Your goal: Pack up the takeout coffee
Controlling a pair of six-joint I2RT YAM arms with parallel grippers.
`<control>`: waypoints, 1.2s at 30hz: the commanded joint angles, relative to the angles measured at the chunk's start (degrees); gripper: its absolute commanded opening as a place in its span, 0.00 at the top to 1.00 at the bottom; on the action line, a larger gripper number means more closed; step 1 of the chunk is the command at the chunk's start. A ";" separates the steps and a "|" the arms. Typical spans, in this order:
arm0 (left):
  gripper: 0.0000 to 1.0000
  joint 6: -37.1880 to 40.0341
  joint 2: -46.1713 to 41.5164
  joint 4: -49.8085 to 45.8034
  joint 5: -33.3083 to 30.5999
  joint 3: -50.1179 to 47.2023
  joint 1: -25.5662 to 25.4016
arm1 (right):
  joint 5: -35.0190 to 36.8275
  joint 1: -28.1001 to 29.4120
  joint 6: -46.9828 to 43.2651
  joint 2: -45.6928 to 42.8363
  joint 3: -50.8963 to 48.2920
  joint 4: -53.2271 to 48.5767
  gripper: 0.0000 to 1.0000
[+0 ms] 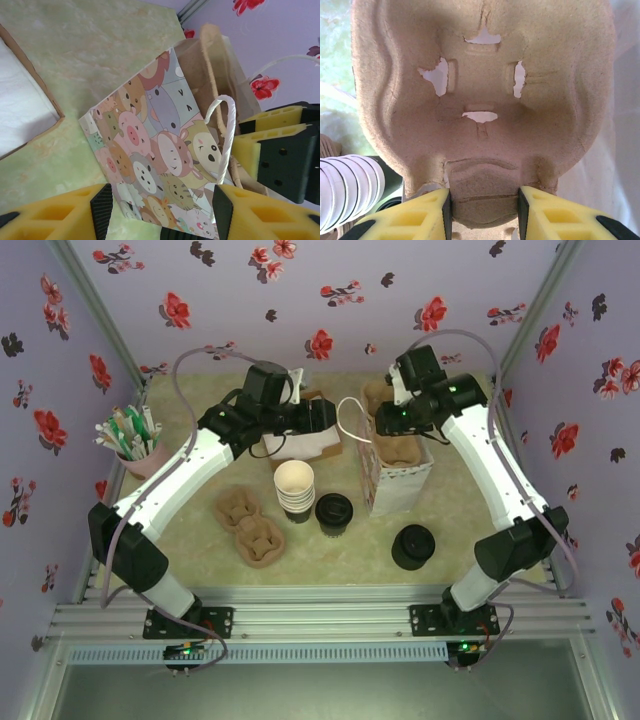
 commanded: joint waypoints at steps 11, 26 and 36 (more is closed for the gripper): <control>0.43 0.17 -2.57 2.68 0.96 -1.60 -0.03 | 4.73 0.14 3.08 2.77 5.34 -4.15 0.63; 0.31 0.06 -3.68 3.92 1.13 -2.55 -0.13 | 4.93 0.27 3.38 6.30 5.58 -6.18 0.63; 0.29 0.04 -2.23 3.95 2.36 -1.04 -0.40 | 6.21 1.24 2.78 7.58 5.57 -6.79 0.63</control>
